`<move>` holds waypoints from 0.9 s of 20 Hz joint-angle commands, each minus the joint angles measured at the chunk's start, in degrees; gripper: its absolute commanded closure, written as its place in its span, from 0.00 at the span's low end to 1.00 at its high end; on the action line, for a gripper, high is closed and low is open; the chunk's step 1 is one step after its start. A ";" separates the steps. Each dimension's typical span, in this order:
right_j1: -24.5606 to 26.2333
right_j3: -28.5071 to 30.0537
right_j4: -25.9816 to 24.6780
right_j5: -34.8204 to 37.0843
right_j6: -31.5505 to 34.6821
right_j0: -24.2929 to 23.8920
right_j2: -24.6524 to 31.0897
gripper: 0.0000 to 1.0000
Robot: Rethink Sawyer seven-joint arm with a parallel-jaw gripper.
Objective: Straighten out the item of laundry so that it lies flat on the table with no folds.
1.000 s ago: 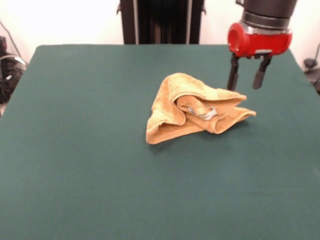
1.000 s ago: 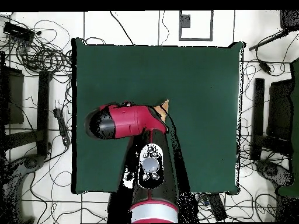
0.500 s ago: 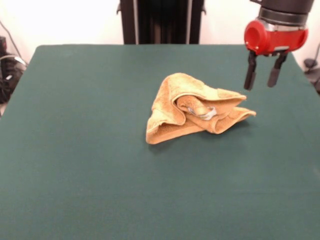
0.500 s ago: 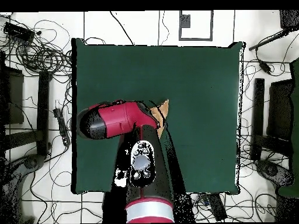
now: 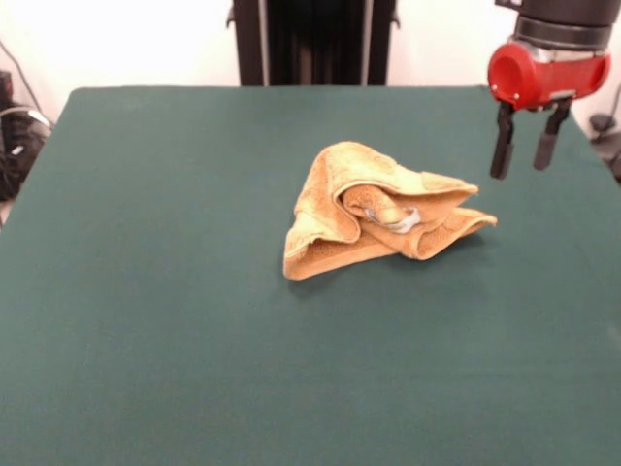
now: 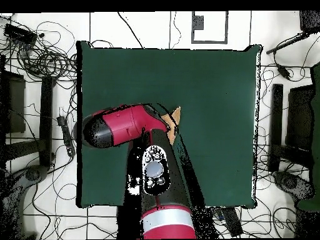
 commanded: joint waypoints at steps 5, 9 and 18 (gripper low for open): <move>1.73 1.46 -7.43 7.26 -13.04 -1.72 10.59 0.00; 1.65 1.81 -9.61 7.31 -14.10 -2.32 12.12 0.00; 1.06 2.06 -13.96 8.54 -14.79 -2.60 13.93 0.00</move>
